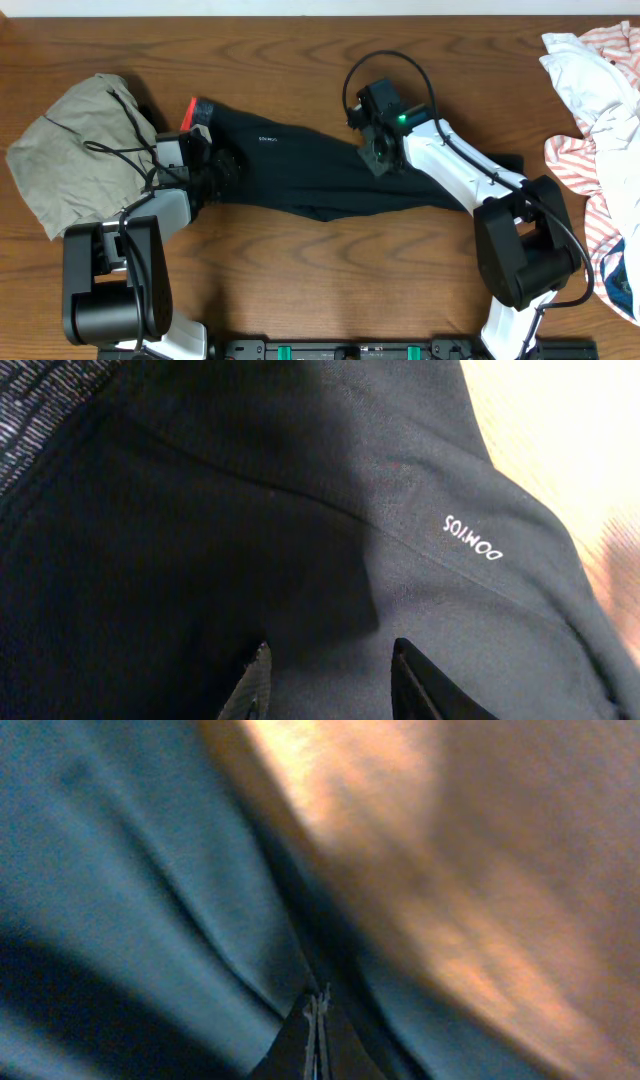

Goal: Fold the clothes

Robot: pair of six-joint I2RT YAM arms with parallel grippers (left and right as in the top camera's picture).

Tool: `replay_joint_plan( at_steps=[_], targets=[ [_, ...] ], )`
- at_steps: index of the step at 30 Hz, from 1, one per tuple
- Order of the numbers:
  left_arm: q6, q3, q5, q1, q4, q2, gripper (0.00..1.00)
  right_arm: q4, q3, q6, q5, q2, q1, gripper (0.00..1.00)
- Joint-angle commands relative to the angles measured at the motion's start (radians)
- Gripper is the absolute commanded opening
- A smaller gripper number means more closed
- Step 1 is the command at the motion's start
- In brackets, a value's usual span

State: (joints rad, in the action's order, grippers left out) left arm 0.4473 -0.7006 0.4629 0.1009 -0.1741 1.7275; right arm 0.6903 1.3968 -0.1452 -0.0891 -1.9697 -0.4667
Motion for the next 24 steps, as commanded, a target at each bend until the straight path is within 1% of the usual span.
replay_joint_plan(
  at_steps=[1, 4, 5, 6, 7, 8, 9, 11, 14, 17, 20, 24],
  targets=[
    [-0.01, 0.009, -0.057, 0.003, 0.029, 0.002, 0.4, -0.044, -0.005, 0.063, -0.148, 0.004, 0.037, 0.01],
    [-0.01, 0.009, -0.057, 0.003, 0.035, 0.002, 0.4, -0.079, -0.005, 0.063, -0.148, 0.004, 0.066, 0.03],
    [-0.01, 0.009, -0.057, 0.003, 0.036, 0.002, 0.4, -0.089, -0.005, 0.063, -0.147, 0.004, 0.079, 0.11],
    [-0.01, 0.009, -0.057, 0.003, 0.038, 0.002, 0.4, -0.098, -0.005, 0.064, -0.146, 0.004, 0.092, 0.29],
    [-0.01, 0.009, -0.057, 0.003, 0.039, 0.002, 0.4, -0.106, -0.005, 0.071, -0.146, 0.004, 0.105, 0.5],
    [-0.01, 0.009, -0.057, 0.003, 0.039, 0.002, 0.4, -0.111, -0.005, 0.071, -0.146, 0.004, 0.119, 0.61],
    [-0.01, 0.009, -0.057, 0.003, 0.039, 0.002, 0.4, -0.111, -0.005, 0.071, -0.146, 0.004, 0.13, 0.64],
    [-0.01, 0.009, -0.057, 0.003, 0.039, 0.002, 0.4, -0.097, -0.005, 0.074, -0.138, 0.004, 0.15, 0.63],
    [-0.01, 0.009, -0.057, 0.003, 0.039, 0.002, 0.4, -0.042, -0.005, 0.082, -0.108, 0.006, 0.166, 0.57],
    [-0.01, 0.009, -0.057, 0.003, 0.039, 0.002, 0.4, 0.025, -0.005, 0.076, -0.06, 0.014, 0.172, 0.59],
    [-0.01, 0.009, -0.057, 0.003, 0.039, 0.002, 0.4, 0.113, -0.005, -0.01, 0.003, 0.023, 0.172, 0.6],
    [-0.01, 0.009, -0.057, 0.003, 0.039, 0.002, 0.4, 0.219, -0.005, -0.029, 0.005, 0.023, 0.172, 0.59]
  ],
)
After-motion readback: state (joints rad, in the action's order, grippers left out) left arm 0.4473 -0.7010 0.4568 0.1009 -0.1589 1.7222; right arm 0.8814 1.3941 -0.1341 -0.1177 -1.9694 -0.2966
